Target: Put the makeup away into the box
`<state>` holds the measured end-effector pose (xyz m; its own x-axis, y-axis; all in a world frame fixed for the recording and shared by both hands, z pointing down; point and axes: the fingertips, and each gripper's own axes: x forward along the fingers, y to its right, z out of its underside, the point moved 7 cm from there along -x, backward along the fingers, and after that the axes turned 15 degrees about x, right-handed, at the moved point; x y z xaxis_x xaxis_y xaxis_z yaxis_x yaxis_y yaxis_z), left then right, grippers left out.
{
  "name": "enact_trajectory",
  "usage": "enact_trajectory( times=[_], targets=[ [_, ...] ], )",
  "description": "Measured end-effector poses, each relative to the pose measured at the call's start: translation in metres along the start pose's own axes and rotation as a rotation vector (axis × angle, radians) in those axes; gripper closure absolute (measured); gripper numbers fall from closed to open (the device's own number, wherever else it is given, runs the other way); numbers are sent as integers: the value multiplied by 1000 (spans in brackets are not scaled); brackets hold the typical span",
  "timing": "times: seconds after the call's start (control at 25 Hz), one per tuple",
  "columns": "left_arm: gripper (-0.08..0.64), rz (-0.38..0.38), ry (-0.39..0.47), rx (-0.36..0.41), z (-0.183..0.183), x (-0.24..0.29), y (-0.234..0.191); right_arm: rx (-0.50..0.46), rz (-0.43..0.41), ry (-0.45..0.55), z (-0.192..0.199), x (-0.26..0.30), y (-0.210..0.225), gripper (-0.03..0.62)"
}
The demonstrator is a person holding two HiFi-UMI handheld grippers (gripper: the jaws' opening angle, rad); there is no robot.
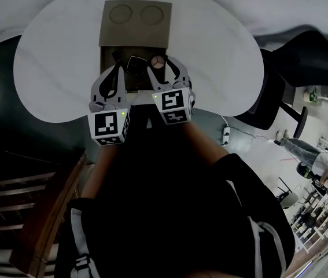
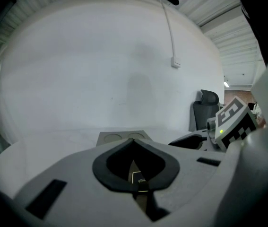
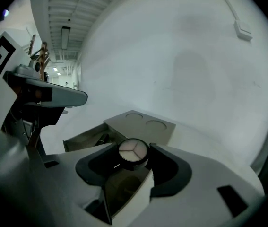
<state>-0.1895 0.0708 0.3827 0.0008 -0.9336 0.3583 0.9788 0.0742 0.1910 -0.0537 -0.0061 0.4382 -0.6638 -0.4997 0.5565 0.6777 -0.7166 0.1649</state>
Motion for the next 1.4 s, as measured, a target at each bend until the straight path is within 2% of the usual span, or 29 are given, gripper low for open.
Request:
enact_trajectory(
  times=[0.32,0.64,0.92,1.16,1.24,1.4],
  targets=[
    [552,44,-49,-10,18,7,6,8,16,-89,25,15,1,362],
    [552,79,-77,-25,23,21,9,3,23,-142,33,28,3,361],
    [552,77,-114,-42,34,28,7,-11,26,-170,36,38,5,360],
    [552,67,-115,-54,35,29,4,-40,43,-194,37,41,2,359],
    [552,66,-113,-53,35,29,5,-40,43,-197,37,41,1,335],
    [552,66,-102,-49,32,27,5,-26,45,-182,32,37,0,331]
  ],
)
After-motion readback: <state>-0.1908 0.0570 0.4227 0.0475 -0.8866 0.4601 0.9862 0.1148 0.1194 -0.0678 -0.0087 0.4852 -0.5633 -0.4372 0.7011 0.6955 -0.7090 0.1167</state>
